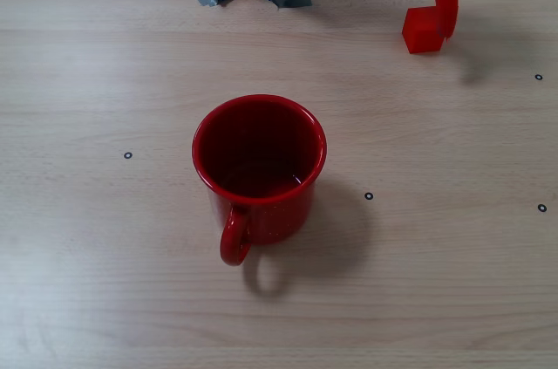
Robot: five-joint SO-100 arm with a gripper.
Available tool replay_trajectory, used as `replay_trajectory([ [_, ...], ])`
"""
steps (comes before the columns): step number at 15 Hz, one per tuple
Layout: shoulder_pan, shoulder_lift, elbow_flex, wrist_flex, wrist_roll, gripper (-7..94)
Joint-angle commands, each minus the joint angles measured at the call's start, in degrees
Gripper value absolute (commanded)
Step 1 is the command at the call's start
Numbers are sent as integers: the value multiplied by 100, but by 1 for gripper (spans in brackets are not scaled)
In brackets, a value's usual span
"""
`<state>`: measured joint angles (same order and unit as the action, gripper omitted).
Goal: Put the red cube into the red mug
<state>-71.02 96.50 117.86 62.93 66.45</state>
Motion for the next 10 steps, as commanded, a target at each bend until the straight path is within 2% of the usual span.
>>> replay_trajectory([
  [1,44,158,0,-185,-79,45],
  [10,272,-396,18,-800,-378,44],
])
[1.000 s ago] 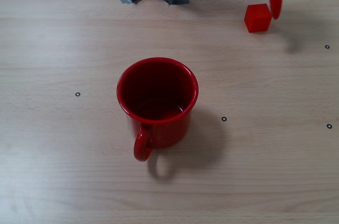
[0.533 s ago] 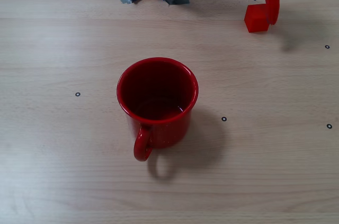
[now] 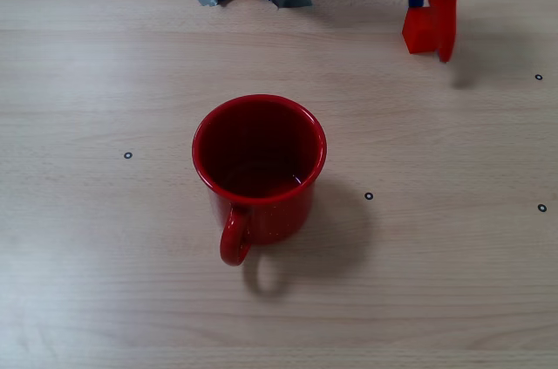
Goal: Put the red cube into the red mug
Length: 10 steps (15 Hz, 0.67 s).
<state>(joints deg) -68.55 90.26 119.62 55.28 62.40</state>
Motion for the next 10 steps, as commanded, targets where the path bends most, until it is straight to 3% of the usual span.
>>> replay_trajectory([
  [1,44,211,-167,-35,18,43],
  [4,44,176,-176,-35,9,40],
  [10,123,193,-185,-53,105,0],
])
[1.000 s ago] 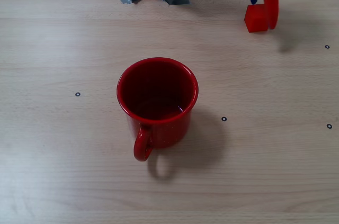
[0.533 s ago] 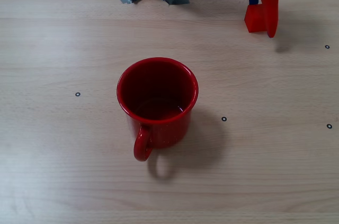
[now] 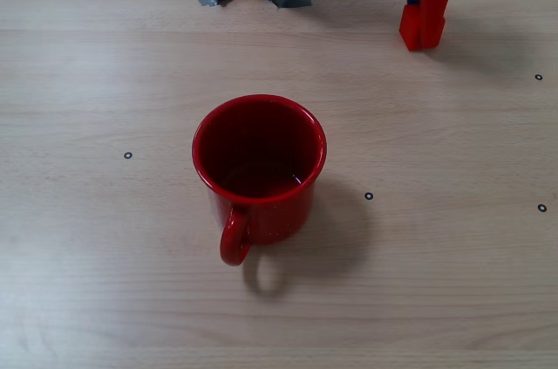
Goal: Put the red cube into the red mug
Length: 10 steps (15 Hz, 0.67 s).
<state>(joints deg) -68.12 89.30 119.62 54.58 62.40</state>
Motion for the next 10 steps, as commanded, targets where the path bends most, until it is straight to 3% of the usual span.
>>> replay_trajectory([
  [1,53,299,-176,18,105,0],
  [6,88,387,-343,35,-281,0],
  [10,448,598,-1450,1371,-738,0],
])
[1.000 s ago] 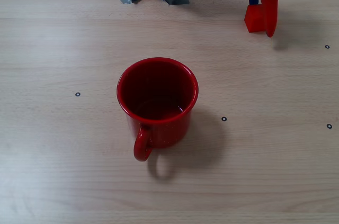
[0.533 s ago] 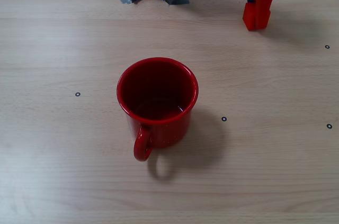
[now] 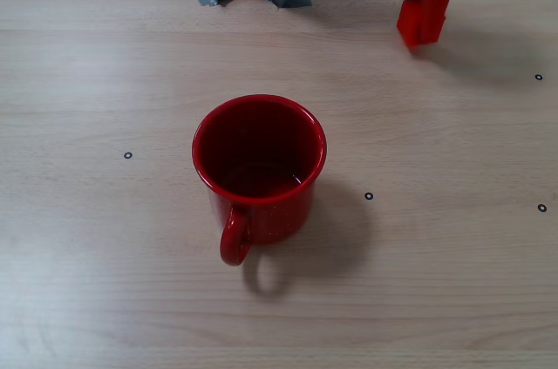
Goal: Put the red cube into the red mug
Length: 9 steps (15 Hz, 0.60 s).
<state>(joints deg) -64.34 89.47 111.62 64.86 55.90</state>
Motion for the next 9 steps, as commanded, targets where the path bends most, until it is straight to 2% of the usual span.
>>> replay_trajectory([
  [1,176,633,-1090,826,-290,0],
  [6,791,554,-3990,3551,-932,0],
  [7,976,527,-4368,3823,-1107,0],
  [9,1591,633,-4526,3920,-1714,0],
])
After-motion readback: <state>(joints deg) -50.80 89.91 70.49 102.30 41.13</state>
